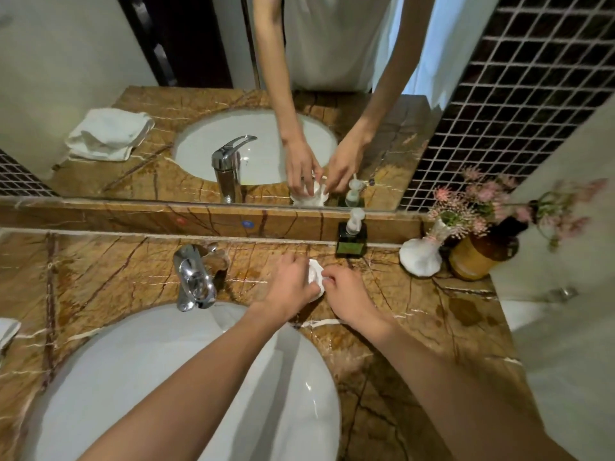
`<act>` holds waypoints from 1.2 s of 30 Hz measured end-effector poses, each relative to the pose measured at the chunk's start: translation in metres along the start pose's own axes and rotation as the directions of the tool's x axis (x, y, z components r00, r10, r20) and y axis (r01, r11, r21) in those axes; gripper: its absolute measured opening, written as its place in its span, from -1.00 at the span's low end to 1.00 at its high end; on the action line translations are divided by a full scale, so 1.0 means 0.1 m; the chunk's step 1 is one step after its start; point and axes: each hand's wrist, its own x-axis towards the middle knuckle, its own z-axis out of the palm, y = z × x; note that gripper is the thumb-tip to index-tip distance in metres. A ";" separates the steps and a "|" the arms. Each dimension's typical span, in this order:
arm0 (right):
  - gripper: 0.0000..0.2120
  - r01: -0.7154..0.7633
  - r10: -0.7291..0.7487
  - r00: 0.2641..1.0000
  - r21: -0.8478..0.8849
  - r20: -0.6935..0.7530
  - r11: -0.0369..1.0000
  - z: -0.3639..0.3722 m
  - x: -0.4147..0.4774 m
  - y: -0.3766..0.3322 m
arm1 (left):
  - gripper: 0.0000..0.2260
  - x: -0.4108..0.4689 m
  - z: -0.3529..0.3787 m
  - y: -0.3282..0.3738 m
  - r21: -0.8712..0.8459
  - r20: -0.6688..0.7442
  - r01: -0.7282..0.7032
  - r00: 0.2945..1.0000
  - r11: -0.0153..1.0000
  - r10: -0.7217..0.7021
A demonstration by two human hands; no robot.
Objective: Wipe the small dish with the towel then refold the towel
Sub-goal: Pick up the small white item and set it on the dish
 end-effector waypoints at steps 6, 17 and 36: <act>-0.83 -0.041 0.040 0.999 0.036 0.034 0.998 0.10 -0.02 0.01 | -0.79 -0.01 0.09 -0.08 -0.008 0.021 0.021 1.000 1.000 -0.021; -0.60 -0.116 0.117 0.993 0.050 -0.019 0.992 0.16 -0.02 -0.11 | -0.84 -0.11 0.01 -0.01 -0.054 -0.009 0.077 0.997 0.996 -0.078; -0.53 -0.142 0.143 0.990 0.140 0.003 0.980 0.16 -0.02 -0.12 | -0.84 -0.14 0.04 -0.01 -0.076 -0.036 0.089 0.995 0.993 -0.092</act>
